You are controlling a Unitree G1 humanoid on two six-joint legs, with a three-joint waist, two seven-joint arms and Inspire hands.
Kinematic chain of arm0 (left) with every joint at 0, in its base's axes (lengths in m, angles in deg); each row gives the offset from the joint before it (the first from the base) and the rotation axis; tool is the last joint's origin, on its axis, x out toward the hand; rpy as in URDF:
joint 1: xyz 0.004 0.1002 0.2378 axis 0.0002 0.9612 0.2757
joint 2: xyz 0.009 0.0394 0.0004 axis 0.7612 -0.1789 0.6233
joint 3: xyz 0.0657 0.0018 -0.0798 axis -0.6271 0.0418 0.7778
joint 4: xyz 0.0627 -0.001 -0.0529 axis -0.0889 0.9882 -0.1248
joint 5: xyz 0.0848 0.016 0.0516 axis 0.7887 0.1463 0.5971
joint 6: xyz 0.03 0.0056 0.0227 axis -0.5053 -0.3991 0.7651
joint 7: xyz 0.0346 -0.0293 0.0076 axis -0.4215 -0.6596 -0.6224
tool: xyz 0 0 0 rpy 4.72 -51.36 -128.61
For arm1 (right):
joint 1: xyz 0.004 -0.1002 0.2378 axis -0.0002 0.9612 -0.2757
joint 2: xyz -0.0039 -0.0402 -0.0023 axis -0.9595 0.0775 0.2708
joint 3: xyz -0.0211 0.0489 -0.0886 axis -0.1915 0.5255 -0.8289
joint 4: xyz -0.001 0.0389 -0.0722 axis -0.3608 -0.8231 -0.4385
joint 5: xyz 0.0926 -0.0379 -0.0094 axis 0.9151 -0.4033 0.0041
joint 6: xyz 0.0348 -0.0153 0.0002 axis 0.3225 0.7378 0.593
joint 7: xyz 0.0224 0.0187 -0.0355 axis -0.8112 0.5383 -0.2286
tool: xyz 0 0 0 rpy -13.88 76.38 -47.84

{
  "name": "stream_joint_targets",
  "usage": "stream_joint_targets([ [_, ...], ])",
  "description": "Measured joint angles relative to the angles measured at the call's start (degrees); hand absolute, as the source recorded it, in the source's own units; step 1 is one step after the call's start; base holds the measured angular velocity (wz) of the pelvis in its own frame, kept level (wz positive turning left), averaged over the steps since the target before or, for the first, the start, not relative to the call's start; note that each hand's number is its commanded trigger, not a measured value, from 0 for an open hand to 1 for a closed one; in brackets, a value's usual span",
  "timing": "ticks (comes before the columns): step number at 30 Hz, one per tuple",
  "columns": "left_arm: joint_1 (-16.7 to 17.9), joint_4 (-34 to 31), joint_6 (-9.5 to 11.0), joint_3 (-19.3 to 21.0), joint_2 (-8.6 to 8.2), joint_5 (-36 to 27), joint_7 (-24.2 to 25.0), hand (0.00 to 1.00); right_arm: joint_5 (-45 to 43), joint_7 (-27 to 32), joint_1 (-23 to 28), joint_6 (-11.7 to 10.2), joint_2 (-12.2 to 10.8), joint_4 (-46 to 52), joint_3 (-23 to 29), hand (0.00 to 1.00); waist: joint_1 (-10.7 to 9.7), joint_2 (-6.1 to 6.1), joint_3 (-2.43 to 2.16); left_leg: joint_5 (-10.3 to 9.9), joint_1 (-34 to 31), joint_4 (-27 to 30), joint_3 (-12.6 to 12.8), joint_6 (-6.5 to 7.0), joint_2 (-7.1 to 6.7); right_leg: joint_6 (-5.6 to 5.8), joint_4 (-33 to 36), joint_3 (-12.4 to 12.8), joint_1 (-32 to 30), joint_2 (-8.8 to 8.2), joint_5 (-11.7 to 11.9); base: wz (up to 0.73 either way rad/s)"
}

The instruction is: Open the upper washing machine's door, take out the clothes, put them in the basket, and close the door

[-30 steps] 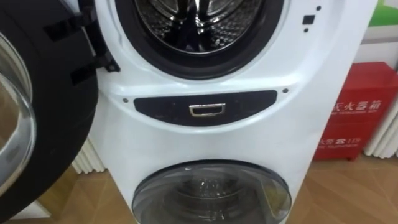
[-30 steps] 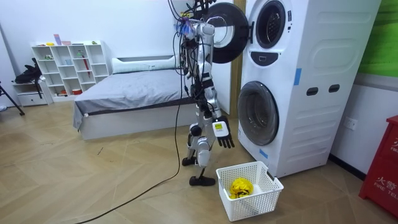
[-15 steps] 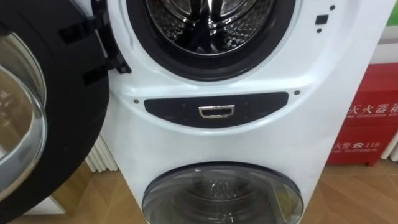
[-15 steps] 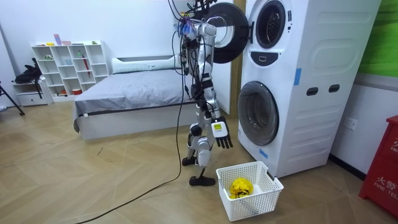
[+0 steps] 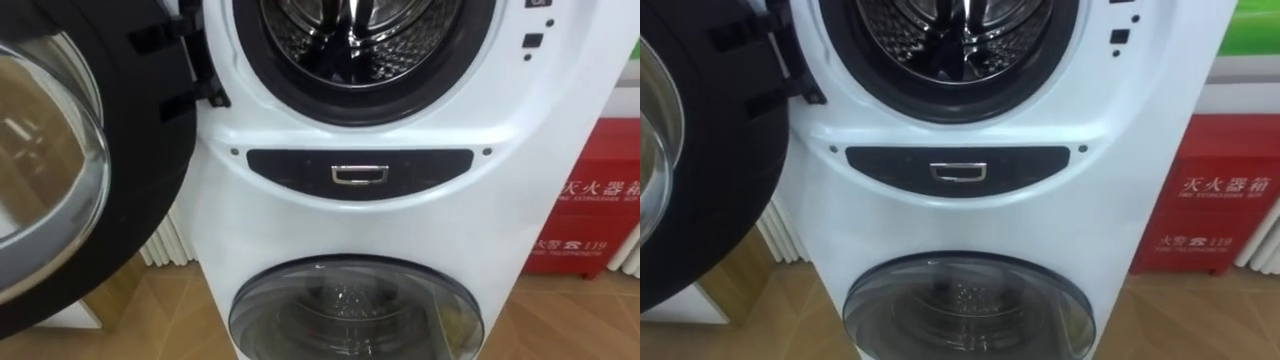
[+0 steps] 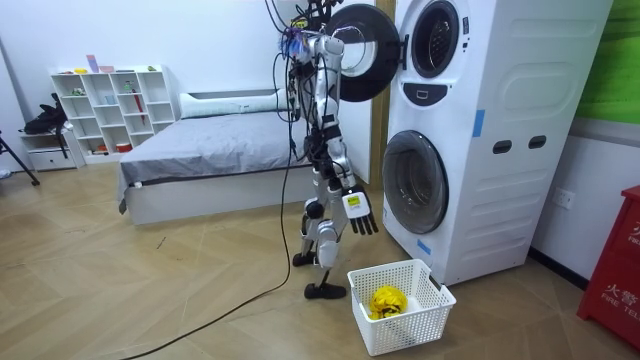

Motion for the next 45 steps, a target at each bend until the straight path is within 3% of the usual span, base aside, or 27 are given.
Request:
stream_joint_targets([
  [5,0.0,-2.5,-0.5,-1.9,-0.05,-0.1,0.0,0.0,-0.8,-2.6,-1.9,-0.1,0.0,-1.8,-0.5,0.0,-1.1,-0.94,0.38,0.0,0.1,0.3,-1.4,0.04,-0.37,0.09,-0.1,0.1,1.1,-0.2,0.1,0.18],
  [8,0.0,-5.0,-1.5,-2.0,-1.64,-0.1,0.0,0.0,-1.9,-4.2,-1.9,-0.1,0.0,-2.7,-0.5,0.0,-1.7,-0.96,0.41,0.2,0.0,0.3,-1.6,0.39,-0.62,0.34,-0.1,0.5,1.2,-0.54,0.2,0.14],
  [10,0.3,-10.7,-1.8,-2.1,-5.79,-0.5,0.0,0.0,-1.7,-5.0,-2.2,-0.1,-0.3,-3.9,-0.6,0.0,-1.7,-1.04,0.46,0.4,-0.6,0.3,-2.4,0.72,-0.93,0.64,-0.2,0.8,1.2,-0.7,0.7,0.17],
  [13,2.0,-16.7,-1.8,-2.3,-10.01,-0.6,0.4,0.0,-2.0,-6.5,-2.2,-0.1,-1.3,-4.0,-0.6,0.0,-1.7,-1.06,0.47,0.7,-0.7,0.4,-3.0,1.12,-1.44,1.01,-0.1,1.2,1.4,-1.05,0.9,0.14],
  [20,3.5,-21.2,-2.2,-5.9,-10.64,-9.5,2.2,0.0,-0.7,-8.4,-4.9,0.0,-2.0,-4.8,-3.0,0.0,-1.6,-1.16,0.42,0.9,-3.2,2.4,-4.6,1.4,-2.0,1.32,-1.1,0.5,0.8,-1.67,1.4,0.14],
  [21,3.8,-22.0,-2.2,-6.2,-10.84,-10.7,2.9,0.0,-0.5,-8.4,-5.8,0.0,-2.2,-4.8,-3.0,0.0,-1.6,-1.15,0.42,0.9,-4.0,3.1,-4.9,1.45,-2.58,1.33,-1.8,0.3,0.7,-1.77,1.4,0.13],
  [26,5.3,-26.0,-2.2,-7.2,-13.29,-13.7,7.2,0.0,-0.5,-8.4,-7.7,0.4,-2.2,-6.1,-3.0,0.0,-1.5,-1.22,0.35,1.3,-5.8,4.2,-5.7,1.92,-2.86,1.8,-1.9,-0.6,0.0,-2.27,1.8,0.11],
  [28,5.9,-27.5,-2.2,-7.4,-15.18,-16.8,10.0,0.0,-0.5,-8.4,-7.9,0.7,-2.2,-6.0,-3.6,0.0,-1.4,-1.2,0.22,1.6,-5.9,4.3,-6.0,2.26,-3.46,2.07,-1.7,-0.9,0.0,-2.7,2.0,0.08],
  [35,5.9,-28.1,-2.1,-11.7,-16.75,-18.3,13.6,0.0,-0.9,-7.3,-10.0,1.9,-2.1,-6.2,-8.0,0.0,-1.4,-1.21,-0.07,2.4,-6.5,5.0,-7.5,3.19,-4.96,2.93,-1.5,-0.9,0.3,-3.75,2.6,0.14],
  [36,6.0,-28.1,-1.9,-12.9,-17.01,-18.7,14.2,0.0,-0.7,-6.7,-10.2,2.1,-2.1,-6.2,-9.4,0.0,-1.4,-1.42,-0.23,2.6,-6.5,5.1,-7.7,3.41,-5.23,3.07,-1.4,-0.8,0.4,-3.97,2.7,0.12],
  [40,6.0,-28.4,0.2,-16.2,-21.29,-18.6,17.5,0.0,-0.6,-5.7,-11.9,2.6,-2.2,-6.2,-11.0,0.0,-1.4,-1.89,-0.51,3.6,-6.5,4.7,-7.7,3.7,-6.04,3.96,-1.3,-0.8,0.4,-4.81,3.1,0.06],
  [42,6.0,-28.4,0.9,-18.2,-21.87,-18.5,18.8,0.0,-0.6,-5.7,-12.2,2.5,-2.3,-6.2,-11.4,0.0,-1.4,-2.37,-0.75,4.4,-6.4,4.1,-7.3,3.8,-6.18,4.33,-1.4,-0.7,0.3,-5.08,3.4,0.1],
  [44,6.0,-28.4,1.8,-20.8,-23.27,-18.4,20.0,0.0,-0.7,-5.5,-12.5,2.4,-2.1,-6.2,-11.4,0.0,-1.5,-2.57,-0.7,5.0,-6.5,3.8,-6.1,3.96,-6.15,4.57,-1.5,-0.5,0.3,-5.43,3.7,0.19],
  [45,6.0,-28.4,2.2,-23.1,-23.95,-18.3,20.6,0.0,-0.7,-5.2,-12.7,2.4,-2.1,-6.4,-11.3,0.0,-1.5,-2.65,-0.65,5.3,-6.7,3.6,-4.0,4.21,-5.64,4.53,-1.5,0.0,0.3,-5.64,3.8,0.29],
])
